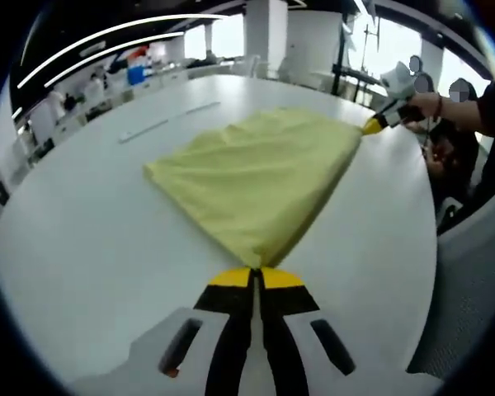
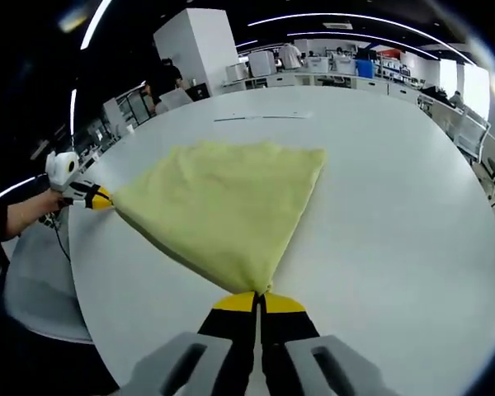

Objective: Fold the garment on the visible template until the final outline fits inside the template.

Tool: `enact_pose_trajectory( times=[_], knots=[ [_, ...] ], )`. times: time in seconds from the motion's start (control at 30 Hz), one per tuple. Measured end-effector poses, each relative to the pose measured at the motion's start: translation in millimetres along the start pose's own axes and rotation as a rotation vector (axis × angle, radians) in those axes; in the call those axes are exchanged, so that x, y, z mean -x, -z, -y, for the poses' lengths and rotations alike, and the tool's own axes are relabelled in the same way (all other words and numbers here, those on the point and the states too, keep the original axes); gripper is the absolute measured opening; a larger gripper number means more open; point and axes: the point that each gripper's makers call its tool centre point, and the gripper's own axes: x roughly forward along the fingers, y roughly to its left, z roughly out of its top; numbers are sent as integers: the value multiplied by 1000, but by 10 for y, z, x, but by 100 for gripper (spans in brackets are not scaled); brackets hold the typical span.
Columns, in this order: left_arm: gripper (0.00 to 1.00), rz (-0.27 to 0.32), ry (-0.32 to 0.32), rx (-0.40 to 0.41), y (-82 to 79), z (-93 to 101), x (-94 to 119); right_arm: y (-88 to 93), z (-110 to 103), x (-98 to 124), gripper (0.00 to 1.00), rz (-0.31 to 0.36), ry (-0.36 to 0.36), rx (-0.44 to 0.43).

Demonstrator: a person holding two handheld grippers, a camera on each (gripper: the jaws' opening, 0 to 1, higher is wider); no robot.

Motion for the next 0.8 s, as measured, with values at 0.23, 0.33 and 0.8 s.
enact_pose_trajectory(
  times=[0.23,0.33,0.8],
  knots=[
    [0,-1,0,7,59,37,42,39,-52,27,0,-6,-6,2],
    [0,-1,0,6,85,48,61,62,-70,34,0,-8,-10,0],
    [5,10,5,84,95,95,67,-4,-118,38,16,13,4,-43]
  ],
)
